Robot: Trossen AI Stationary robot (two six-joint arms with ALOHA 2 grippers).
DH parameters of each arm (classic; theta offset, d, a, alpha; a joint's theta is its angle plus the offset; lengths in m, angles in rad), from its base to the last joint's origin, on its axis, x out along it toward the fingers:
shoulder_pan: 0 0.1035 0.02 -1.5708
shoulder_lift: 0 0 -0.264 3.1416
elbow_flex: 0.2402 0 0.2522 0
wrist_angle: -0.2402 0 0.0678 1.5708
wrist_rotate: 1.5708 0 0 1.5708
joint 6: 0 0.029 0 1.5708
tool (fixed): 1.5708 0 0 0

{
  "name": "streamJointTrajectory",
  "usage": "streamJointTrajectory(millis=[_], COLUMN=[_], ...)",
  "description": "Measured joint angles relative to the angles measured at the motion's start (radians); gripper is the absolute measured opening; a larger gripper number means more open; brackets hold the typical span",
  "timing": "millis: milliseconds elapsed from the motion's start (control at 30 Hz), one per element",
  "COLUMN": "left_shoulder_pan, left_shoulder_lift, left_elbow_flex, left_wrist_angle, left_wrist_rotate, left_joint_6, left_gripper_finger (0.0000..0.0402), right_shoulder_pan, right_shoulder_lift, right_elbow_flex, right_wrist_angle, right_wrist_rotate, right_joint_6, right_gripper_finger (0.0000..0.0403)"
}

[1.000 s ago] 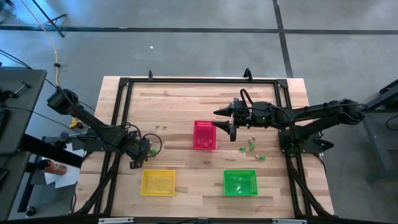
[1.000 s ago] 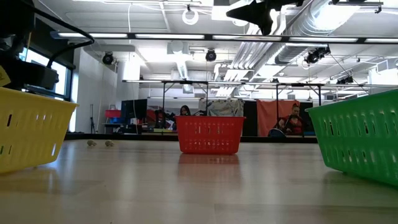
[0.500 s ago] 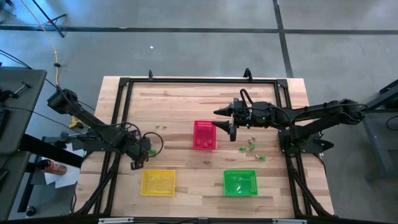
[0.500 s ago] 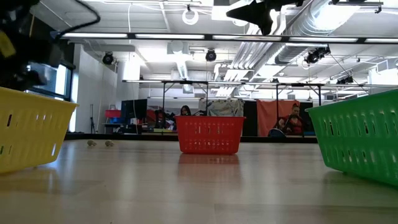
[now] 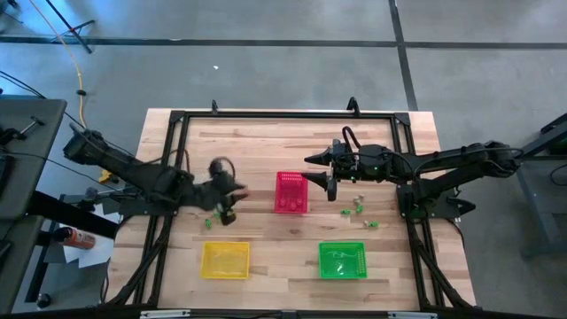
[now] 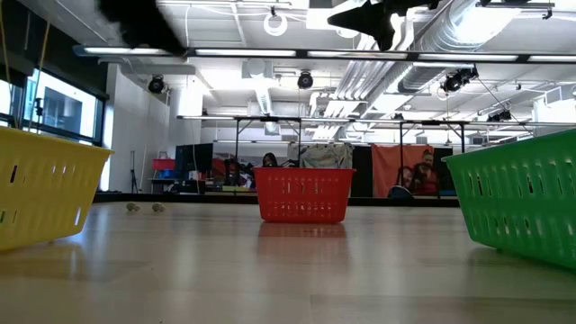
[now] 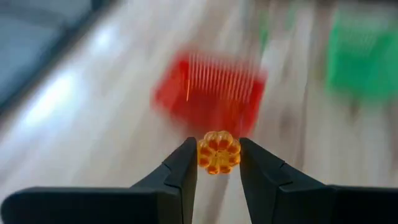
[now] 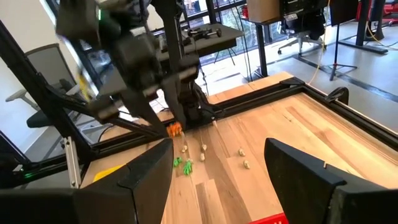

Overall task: Sort Halloween decoration
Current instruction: Put the orange pumpkin toy into the red bin

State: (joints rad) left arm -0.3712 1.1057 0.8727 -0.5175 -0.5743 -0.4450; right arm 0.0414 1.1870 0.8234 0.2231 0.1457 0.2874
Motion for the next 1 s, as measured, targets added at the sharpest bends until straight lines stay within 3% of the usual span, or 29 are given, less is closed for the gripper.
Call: streamJointTrajectory(millis=[200,367,700,1000], left_shoulder_pan=[0.134,0.248,0.388,0.393], left_shoulder_lift=[0.000,-0.001,0.081,0.166], left_elbow_flex=[0.004,0.004,0.004,0.004], left_wrist_angle=[0.526,0.808,0.859,0.968], left_wrist_rotate=[0.062,0.209,0.501,0.521], left_joint_6=[0.294,0.375,0.313,0.342], left_gripper_finger=[0.0088,0.0088,0.0088,0.0088], right_shoulder_pan=[0.000,0.000,-0.002,-0.002], right_shoulder_lift=[0.000,0.000,-0.001,-0.001], right_elbow_flex=[0.000,0.000,0.000,0.000], right_wrist_angle=[0.055,0.150,0.214,0.147], right_wrist_rotate=[-0.001,-0.016,-0.050,-0.049], right_joint_6=[-0.041,-0.118,-0.243,-0.244], right_gripper_finger=[0.0248,0.0248,0.0248,0.0248])
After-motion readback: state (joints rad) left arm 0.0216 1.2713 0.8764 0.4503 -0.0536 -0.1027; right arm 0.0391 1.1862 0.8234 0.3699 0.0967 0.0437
